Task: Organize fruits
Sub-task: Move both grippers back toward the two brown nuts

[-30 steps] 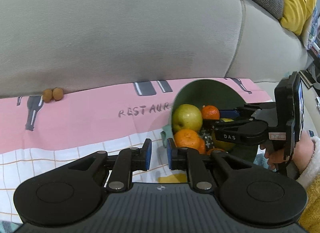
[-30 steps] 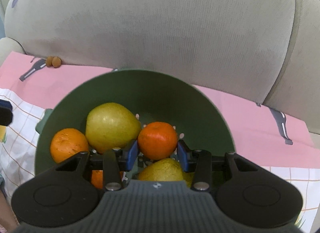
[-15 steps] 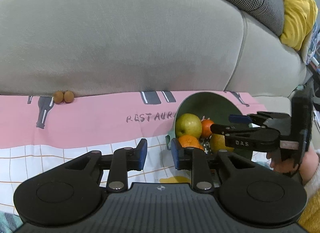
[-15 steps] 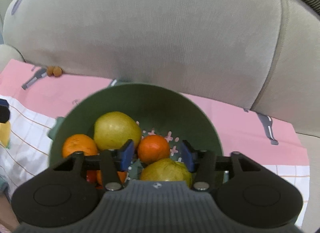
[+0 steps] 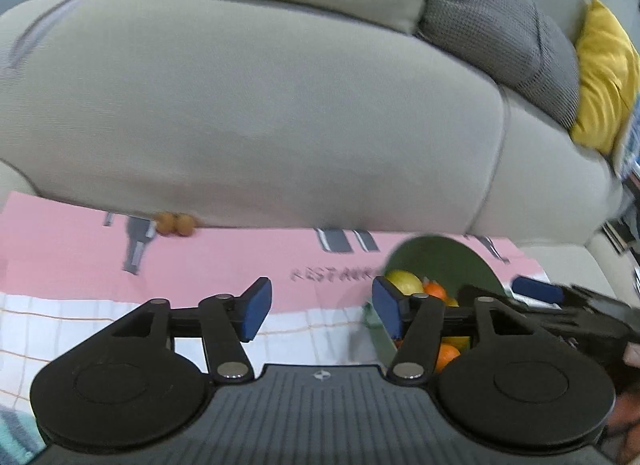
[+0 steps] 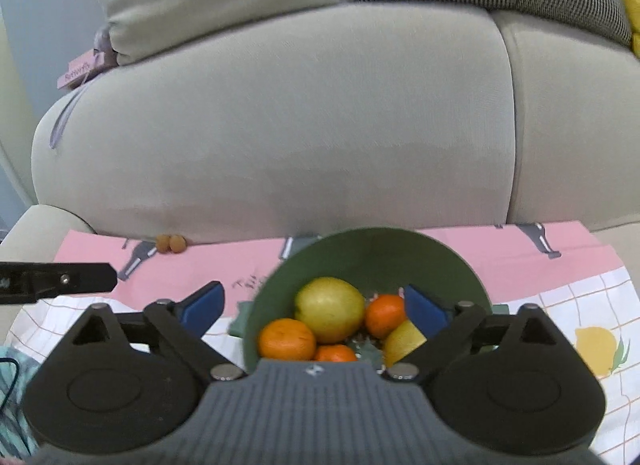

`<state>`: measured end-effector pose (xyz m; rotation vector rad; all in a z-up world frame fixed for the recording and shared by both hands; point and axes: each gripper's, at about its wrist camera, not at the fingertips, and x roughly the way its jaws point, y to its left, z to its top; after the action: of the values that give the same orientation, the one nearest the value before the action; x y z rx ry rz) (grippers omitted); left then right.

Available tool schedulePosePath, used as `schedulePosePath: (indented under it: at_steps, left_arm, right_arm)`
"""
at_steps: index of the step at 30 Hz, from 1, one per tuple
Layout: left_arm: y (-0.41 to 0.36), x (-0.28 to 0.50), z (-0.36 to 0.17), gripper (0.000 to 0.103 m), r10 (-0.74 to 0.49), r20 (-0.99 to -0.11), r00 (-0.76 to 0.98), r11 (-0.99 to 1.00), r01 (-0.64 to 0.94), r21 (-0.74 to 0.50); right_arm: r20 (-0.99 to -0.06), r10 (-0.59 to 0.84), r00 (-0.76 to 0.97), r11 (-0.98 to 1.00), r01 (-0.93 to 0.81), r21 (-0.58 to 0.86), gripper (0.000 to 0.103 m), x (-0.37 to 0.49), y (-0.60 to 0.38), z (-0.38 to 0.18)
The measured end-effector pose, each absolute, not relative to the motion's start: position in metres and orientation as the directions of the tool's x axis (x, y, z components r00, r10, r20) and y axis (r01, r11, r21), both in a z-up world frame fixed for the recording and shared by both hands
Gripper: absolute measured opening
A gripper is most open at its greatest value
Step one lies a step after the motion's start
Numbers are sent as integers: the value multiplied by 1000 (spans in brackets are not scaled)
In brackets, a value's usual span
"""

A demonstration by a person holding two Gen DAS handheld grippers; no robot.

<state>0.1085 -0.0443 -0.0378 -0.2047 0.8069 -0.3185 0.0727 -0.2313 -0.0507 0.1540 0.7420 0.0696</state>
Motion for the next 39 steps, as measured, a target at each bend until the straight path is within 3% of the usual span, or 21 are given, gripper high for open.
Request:
schedulePosePath:
  at_steps: [8, 15, 39]
  left_arm:
    - [-14, 106, -33, 74, -261, -632, 730, 956, 108, -271]
    - [0, 112, -38, 74, -264, -633, 728, 953, 94, -289]
    - [37, 177, -84, 72, -231, -718, 657, 957, 21, -289]
  right_arm:
    - [-627, 160, 762, 985, -77, 157, 96, 66, -191, -34]
    - [-650, 211, 730, 977, -156, 143, 96, 75, -156, -37]
    - [-704, 267, 658, 952, -295, 84, 92, 144, -107, -85]
